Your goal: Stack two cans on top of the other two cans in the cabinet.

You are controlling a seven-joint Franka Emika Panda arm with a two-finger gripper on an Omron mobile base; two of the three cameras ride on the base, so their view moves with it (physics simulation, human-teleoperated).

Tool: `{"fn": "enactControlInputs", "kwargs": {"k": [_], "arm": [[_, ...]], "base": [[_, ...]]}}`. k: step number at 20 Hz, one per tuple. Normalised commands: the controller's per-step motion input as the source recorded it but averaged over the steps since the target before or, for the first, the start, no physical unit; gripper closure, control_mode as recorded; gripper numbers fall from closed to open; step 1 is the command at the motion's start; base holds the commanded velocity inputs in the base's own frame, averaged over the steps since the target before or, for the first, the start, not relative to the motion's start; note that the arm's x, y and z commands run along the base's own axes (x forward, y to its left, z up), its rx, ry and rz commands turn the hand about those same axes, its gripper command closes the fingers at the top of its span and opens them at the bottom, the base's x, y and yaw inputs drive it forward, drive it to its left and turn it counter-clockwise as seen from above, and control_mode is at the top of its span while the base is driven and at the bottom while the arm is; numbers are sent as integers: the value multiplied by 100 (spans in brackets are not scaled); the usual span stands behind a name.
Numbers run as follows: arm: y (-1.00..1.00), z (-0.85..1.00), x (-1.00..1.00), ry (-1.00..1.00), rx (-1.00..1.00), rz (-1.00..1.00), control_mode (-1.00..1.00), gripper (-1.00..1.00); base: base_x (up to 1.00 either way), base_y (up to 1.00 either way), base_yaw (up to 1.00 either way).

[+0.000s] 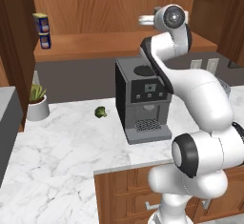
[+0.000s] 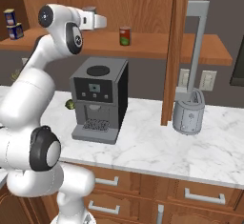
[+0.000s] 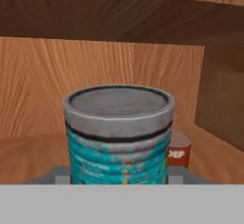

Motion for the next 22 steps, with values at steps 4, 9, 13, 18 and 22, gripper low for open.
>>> {"fn": "enactControlInputs", "kwargs": {"k": [4, 9, 13, 18, 22], "arm": [[-38, 14, 0, 3, -9, 0, -100, 100], [-45, 0, 0, 0, -5, 0, -100, 100], [-43, -5, 0, 0, 0, 0, -100, 100], [-35, -3, 8, 0, 0, 0, -100, 100], [-21, 0, 19, 1, 0, 0, -100, 100]], "base": [[0, 0, 0], [0, 0, 0], [0, 0, 0], [0, 0, 0], [0, 0, 0]]}}
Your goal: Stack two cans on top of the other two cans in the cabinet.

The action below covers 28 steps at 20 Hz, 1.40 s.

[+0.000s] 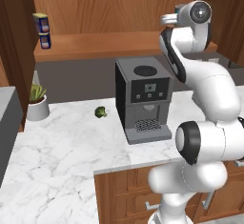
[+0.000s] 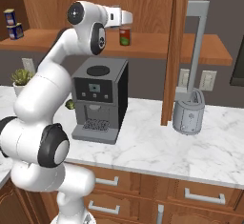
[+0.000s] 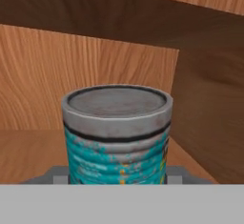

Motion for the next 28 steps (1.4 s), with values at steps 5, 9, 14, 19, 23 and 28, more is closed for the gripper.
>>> {"fn": "enactControlInputs", "kwargs": {"k": [5, 9, 14, 19, 23, 28], "arm": [[-15, -1, 17, 5, 2, 0, -100, 100], [0, -6, 18, 7, 10, 0, -100, 100], [0, 0, 18, 2, 12, 0, -100, 100], [0, 0, 21, 0, 11, 0, -100, 100], [0, -6, 14, 0, 7, 0, -100, 100], [-1, -13, 14, 0, 4, 0, -100, 100]], "base": [[0, 0, 0], [0, 0, 0], [0, 0, 0], [0, 0, 0], [0, 0, 0], [0, 0, 0]]}}
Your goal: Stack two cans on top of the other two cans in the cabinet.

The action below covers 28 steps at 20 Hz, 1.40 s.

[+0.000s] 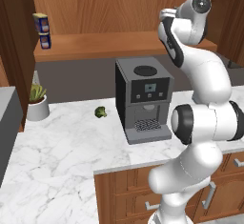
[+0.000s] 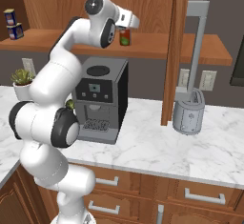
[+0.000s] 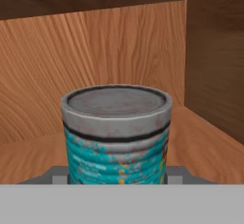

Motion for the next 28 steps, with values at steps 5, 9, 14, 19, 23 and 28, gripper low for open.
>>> {"fn": "enactControlInputs", "kwargs": {"k": [5, 9, 14, 19, 23, 28], "arm": [[-2, -15, 15, 0, 1, 0, -100, 100], [-5, -9, 9, 0, 0, 0, -100, 100], [-6, -3, 0, 0, 0, 0, -100, 100], [-1, 9, 0, 0, 0, 0, -100, 100], [0, 5, 2, 0, 0, 0, -100, 100], [2, 0, 21, 0, 0, 0, -100, 100]], "base": [[0, 0, 0], [0, 0, 0], [0, 0, 0], [0, 0, 0], [0, 0, 0], [0, 0, 0]]}}
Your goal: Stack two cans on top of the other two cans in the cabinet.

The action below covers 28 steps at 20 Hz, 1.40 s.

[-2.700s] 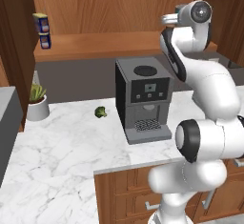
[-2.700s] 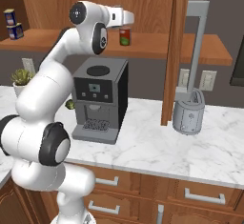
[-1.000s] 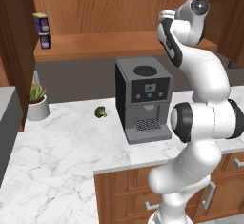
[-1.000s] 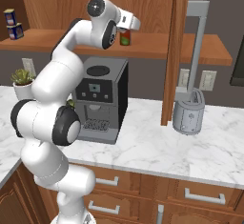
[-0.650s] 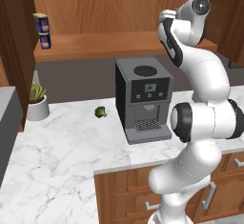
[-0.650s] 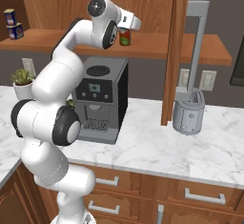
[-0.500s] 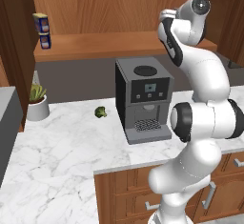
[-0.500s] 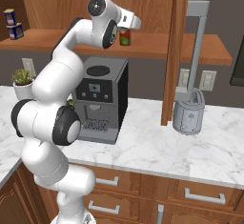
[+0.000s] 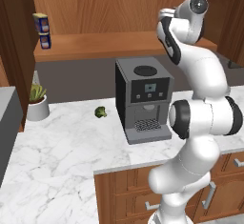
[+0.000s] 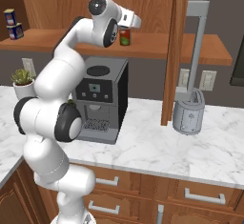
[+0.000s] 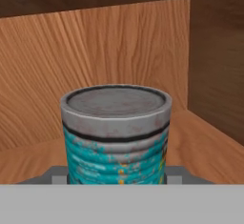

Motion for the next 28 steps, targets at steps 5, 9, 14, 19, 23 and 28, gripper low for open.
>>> {"fn": "enactControlInputs", "kwargs": {"k": [5, 9, 14, 19, 23, 28], "arm": [[0, -3, 22, 0, 0, 0, -100, 100], [0, -14, 11, 0, 0, 0, -100, 100], [0, -18, 2, 0, 0, 0, -100, 100], [-1, -22, 0, 0, 0, 0, -100, 100], [0, -25, 3, 0, 0, 0, -100, 100], [0, -21, 15, 0, -1, 0, -100, -100]], "base": [[0, 0, 0], [0, 0, 0], [0, 0, 0], [0, 0, 0], [0, 0, 0], [0, 0, 0]]}}
